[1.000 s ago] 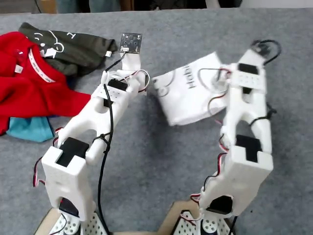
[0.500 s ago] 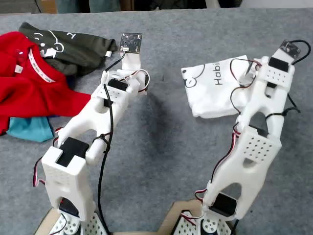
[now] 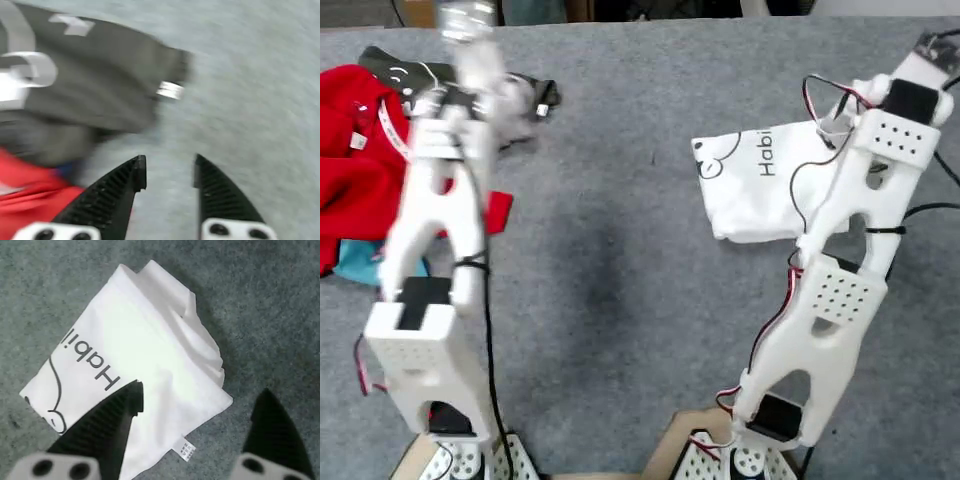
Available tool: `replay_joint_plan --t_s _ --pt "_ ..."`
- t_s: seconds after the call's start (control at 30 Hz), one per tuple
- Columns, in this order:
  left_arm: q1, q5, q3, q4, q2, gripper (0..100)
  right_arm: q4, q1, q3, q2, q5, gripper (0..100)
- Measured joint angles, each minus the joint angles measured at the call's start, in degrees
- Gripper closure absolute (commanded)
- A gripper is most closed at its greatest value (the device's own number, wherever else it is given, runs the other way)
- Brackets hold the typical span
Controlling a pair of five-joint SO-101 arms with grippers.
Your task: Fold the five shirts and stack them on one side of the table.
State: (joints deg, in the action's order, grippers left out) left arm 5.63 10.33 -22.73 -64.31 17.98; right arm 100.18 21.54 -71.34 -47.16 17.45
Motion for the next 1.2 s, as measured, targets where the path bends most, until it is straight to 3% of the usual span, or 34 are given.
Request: replay_joint_plan --t_s 0.1,0.33,0.5,0.67,0.73,1.03,1.2 --pt "6.59 -0.09 -3.87 -5.98 -0.09 76 0.35 -1.93 -0.79 0.0 0.0 98.6" --pt "20.92 -5.01 -1.32 -7.82 -0.09 76 0.53 -6.86 -0.97 0.0 0.0 94.6" --pt "27.08 -6.15 6.07 0.62 0.0 79 0.53 -9.58 -0.97 0.0 0.0 94.6" --pt "27.43 -6.15 9.76 10.9 5.98 98 0.53 -11.08 -1.05 0.0 0.0 94.6" --pt "27.43 -6.15 9.76 10.99 7.56 96 0.53 -11.16 -1.05 0.0 0.0 94.9" --pt "27.16 -6.24 0.62 -9.23 5.54 97 0.53 -11.16 -1.05 0.53 0.0 94.8" --pt "21.71 -6.24 3.08 -21.8 -4.48 97 0.53 -11.78 -1.05 1.41 0.0 94.6"
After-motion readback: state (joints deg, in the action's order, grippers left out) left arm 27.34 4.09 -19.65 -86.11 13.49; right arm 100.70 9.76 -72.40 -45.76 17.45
